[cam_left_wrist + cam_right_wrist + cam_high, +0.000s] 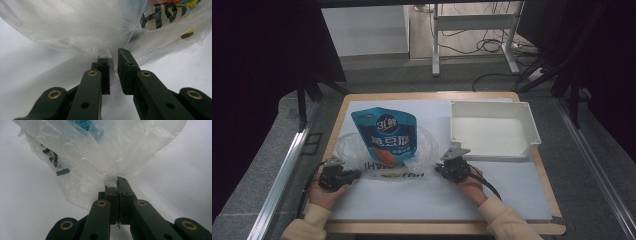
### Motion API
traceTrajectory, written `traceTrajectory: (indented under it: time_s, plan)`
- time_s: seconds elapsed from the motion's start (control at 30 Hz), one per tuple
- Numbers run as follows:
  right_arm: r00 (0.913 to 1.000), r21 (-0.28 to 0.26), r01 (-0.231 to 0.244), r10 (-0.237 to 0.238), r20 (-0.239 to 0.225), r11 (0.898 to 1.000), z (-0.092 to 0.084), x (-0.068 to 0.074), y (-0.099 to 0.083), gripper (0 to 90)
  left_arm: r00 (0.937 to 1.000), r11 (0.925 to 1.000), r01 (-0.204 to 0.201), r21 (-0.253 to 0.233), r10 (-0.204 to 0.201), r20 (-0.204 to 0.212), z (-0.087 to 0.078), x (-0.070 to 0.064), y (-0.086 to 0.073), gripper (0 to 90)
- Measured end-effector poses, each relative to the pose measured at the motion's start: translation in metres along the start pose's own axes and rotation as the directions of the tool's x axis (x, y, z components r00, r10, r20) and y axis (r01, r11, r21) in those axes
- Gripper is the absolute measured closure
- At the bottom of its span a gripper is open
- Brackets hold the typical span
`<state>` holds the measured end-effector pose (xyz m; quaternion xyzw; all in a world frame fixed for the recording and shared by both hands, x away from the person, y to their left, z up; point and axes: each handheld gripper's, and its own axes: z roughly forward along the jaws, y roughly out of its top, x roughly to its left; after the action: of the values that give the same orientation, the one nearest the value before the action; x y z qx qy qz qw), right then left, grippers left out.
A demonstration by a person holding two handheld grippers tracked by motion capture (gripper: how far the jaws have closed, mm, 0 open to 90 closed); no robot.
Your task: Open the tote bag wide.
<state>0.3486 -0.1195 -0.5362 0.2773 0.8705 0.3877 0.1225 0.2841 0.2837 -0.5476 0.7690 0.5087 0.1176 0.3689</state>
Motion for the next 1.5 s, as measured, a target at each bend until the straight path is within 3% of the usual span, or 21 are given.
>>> traceTrajectory:
  time_s: [0.13, 0.23, 0.27, 0.37, 0.4, 0.47, 0.6, 0.83, 1.0, 1.2, 1.5]
  plan:
    - [1.0000, 0.000, 0.005, -0.005, 0.004, 1.000, 0.000, 0.000, 0.000, 86.1, 1.0000, 1.0000, -0.003, -0.005, 0.003, -0.004, -0.001, 0.000, -0.001, 75.0]
    - [1.0000, 0.000, 0.006, -0.006, 0.005, 1.000, 0.000, 0.000, 0.000, 85.8, 0.9998, 0.9996, 0.018, -0.020, -0.018, -0.003, -0.002, 0.002, -0.003, 71.2]
    - [1.0000, 0.000, 0.006, -0.006, 0.005, 1.000, 0.000, 0.001, 0.000, 85.5, 0.9997, 0.9994, 0.021, -0.029, -0.022, -0.010, -0.004, 0.002, -0.003, 63.4]
    - [1.0000, 0.000, 0.007, -0.007, 0.005, 1.000, 0.000, 0.001, 0.000, 85.4, 0.9994, 0.9978, 0.028, -0.060, -0.029, -0.019, -0.010, 0.003, -0.004, 55.7]
    - [1.0000, 0.000, 0.006, -0.006, 0.005, 1.000, 0.000, 0.001, 0.000, 85.2, 0.9994, 0.9974, 0.028, -0.066, -0.029, -0.019, -0.012, 0.002, -0.005, 45.9]
    - [1.0000, -0.001, 0.007, -0.007, 0.005, 1.000, 0.000, 0.001, 0.000, 85.1, 0.9995, 0.9967, 0.022, -0.078, -0.023, -0.022, -0.017, 0.000, -0.006, 42.1]
    - [1.0000, -0.001, 0.007, -0.007, 0.006, 1.000, 0.000, 0.001, 0.000, 84.9, 0.9997, 0.9937, 0.026, -0.109, -0.026, 0.002, -0.029, -0.002, -0.010, 30.7]
    - [0.9999, -0.001, 0.008, -0.008, 0.007, 1.000, 0.000, 0.001, 0.000, 84.7, 0.9988, 0.9852, 0.040, -0.167, -0.034, 0.035, -0.056, -0.002, -0.011, 21.6]
    - [0.9999, -0.001, 0.008, -0.008, 0.007, 1.000, 0.000, 0.001, 0.000, 84.5, 0.9982, 0.9694, 0.057, -0.239, -0.052, 0.028, -0.078, 0.001, 0.006, 21.1]
    - [0.9999, 0.000, 0.010, -0.010, 0.006, 1.000, 0.000, 0.001, 0.000, 84.2, 0.9998, 0.9617, 0.020, -0.273, -0.020, 0.002, -0.094, 0.007, 0.039, 25.2]
    - [0.9999, -0.001, 0.011, -0.011, 0.007, 1.000, 0.000, 0.001, 0.000, 83.7, 1.0000, 0.9534, 0.001, -0.302, 0.001, 0.008, -0.090, 0.020, 0.089, 31.4]
